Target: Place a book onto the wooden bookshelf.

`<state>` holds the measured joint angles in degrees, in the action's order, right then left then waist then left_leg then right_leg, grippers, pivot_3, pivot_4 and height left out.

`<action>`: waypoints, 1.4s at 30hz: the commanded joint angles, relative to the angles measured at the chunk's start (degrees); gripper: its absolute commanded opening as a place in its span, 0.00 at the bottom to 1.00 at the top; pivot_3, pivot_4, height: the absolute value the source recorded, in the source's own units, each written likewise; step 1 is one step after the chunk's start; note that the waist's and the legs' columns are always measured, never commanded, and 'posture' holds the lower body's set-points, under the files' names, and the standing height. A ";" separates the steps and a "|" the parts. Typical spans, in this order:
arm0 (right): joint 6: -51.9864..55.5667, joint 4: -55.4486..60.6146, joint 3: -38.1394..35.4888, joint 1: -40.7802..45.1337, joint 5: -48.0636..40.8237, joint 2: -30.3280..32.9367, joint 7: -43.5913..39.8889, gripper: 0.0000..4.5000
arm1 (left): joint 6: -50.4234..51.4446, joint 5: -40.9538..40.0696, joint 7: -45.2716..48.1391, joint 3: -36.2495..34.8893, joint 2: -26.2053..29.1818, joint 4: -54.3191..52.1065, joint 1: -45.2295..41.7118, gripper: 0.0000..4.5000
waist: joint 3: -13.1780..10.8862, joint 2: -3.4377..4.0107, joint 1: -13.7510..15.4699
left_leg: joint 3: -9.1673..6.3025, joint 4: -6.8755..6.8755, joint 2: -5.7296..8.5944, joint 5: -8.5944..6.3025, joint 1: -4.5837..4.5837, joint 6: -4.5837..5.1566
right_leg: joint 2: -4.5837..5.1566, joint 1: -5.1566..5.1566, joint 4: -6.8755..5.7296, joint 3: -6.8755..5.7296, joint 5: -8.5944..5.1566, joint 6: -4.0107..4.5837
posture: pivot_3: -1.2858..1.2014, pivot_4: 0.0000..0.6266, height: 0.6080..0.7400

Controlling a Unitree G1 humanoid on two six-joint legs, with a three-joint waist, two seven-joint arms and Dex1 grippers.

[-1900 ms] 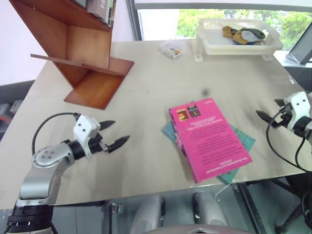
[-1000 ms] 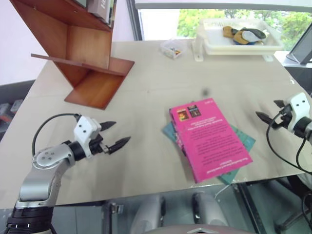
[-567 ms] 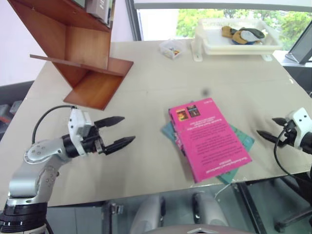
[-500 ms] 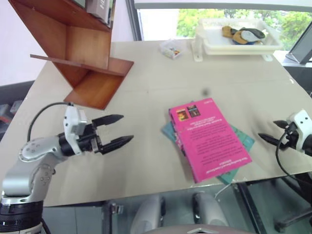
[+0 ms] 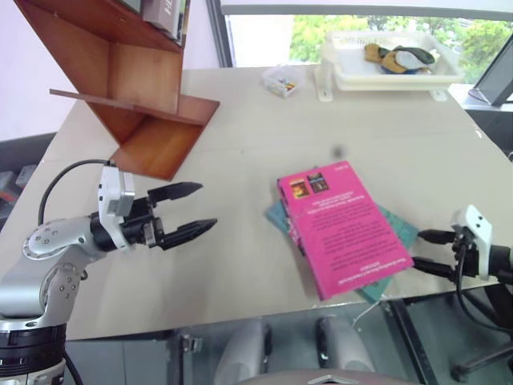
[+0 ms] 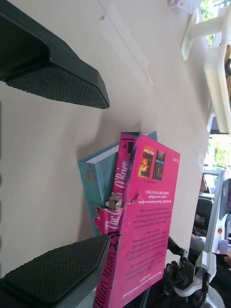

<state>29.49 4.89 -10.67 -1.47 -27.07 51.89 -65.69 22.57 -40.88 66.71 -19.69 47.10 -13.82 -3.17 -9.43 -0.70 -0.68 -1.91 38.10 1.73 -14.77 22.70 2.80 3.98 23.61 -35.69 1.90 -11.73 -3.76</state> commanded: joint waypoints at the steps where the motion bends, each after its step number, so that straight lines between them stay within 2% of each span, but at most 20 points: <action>1: -2.30 2.34 2.62 3.89 -0.12 -2.66 0.21 1.00 | -0.79 0.11 0.33 -0.87 0.51 -0.49 -0.19 0.99 | 0.00 -0.01 -0.06 | 0.00 0.03 0.00 0.00 0.00 0.00 | -0.05 0.00 0.00 0.00 0.00 0.00 | 0.52 0.24 1.00; 8: -4.25 0.00 9.93 14.06 3.88 -12.64 6.53 1.00 | -0.70 0.37 -0.28 -0.67 0.19 -1.01 -0.04 0.99 | -0.01 -0.02 -0.02 | -0.03 0.05 -0.04 0.00 0.02 -0.01 | -0.15 0.03 -0.05 -0.02 0.02 -0.03 | 0.52 0.24 1.00; 11: -4.74 -0.94 11.44 16.25 4.91 -14.82 7.36 1.00 | -0.62 0.29 -0.36 -0.79 0.23 -1.27 0.29 0.99 | -0.01 -0.02 0.19 | -0.03 0.05 -0.01 0.00 0.04 -0.01 | -0.12 0.04 -0.04 -0.02 0.04 -0.07 | 0.52 0.24 1.00; 17: -9.23 -6.70 9.77 17.33 8.10 -13.53 8.47 1.00 | 0.44 -0.81 -0.25 -1.76 0.41 -1.89 2.20 0.99 | -0.01 -0.02 0.37 | -0.09 0.03 0.08 0.00 0.08 -0.02 | 0.01 0.03 0.00 -0.12 0.12 -0.20 | 0.52 0.24 1.00; 22: -10.84 -7.55 7.66 15.69 8.12 -11.03 7.93 1.00 | 6.32 -5.40 -4.00 -1.51 -1.58 -4.49 4.60 0.99 | -0.02 0.01 0.14 | -0.11 -0.01 0.03 0.00 0.07 -0.02 | 0.04 0.05 -0.03 -0.12 0.12 -0.19 | 0.52 0.24 1.00; 25: -9.76 -5.72 4.76 13.42 5.15 -9.17 5.72 1.00 | 21.04 -12.10 -12.81 0.99 -1.10 -8.36 7.28 0.99 | -0.01 -0.01 0.11 | -0.11 -0.01 0.03 0.00 0.06 -0.02 | 0.06 0.04 -0.02 -0.11 0.12 -0.20 | 0.52 0.24 1.00; 28: -10.94 -3.63 0.91 10.34 2.23 -6.86 2.56 1.00 | 30.53 -27.64 -20.16 -0.49 -4.91 -8.76 7.58 0.99 | -0.03 0.02 0.22 | -0.16 -0.02 0.02 -0.01 0.06 0.00 | 0.15 0.03 -0.05 -0.11 0.12 -0.21 | 0.52 0.24 1.00; 32: -12.03 -2.39 -4.33 7.70 -0.82 -4.01 -0.74 1.00 | 34.56 -31.28 -25.45 1.10 -7.94 -7.79 8.12 0.99 | 0.00 0.06 0.15 | -0.17 0.05 0.00 -0.01 0.02 -0.01 | 0.15 0.00 -0.11 -0.11 0.13 -0.22 | 0.52 0.24 1.00; 37: -5.35 -0.41 -12.57 8.59 -10.28 1.49 -5.51 1.00 | 38.28 -44.22 -35.76 2.28 -15.56 -2.65 6.20 0.99 | 0.02 0.09 0.21 | -0.11 0.13 0.00 0.00 -0.04 -0.01 | 0.14 -0.05 -0.13 -0.04 0.02 -0.03 | 0.52 0.24 1.00; 42: 2.40 5.32 -15.56 7.13 -18.56 5.57 -9.64 1.00 | 41.05 -56.97 -43.45 4.39 -17.20 0.84 7.28 0.99 | 0.05 0.02 0.23 | -0.15 0.10 -0.06 -0.01 -0.03 -0.01 | 0.15 -0.03 -0.13 -0.04 0.02 -0.01 | 0.52 0.24 1.00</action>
<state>29.72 7.33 -24.02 5.78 -42.21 56.49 -73.97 62.98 -93.43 24.78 -15.45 30.01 -13.47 3.61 -9.38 -0.68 -0.45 -2.06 38.20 1.67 -14.78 22.68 2.79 4.14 23.58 -35.82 1.86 -11.72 -3.76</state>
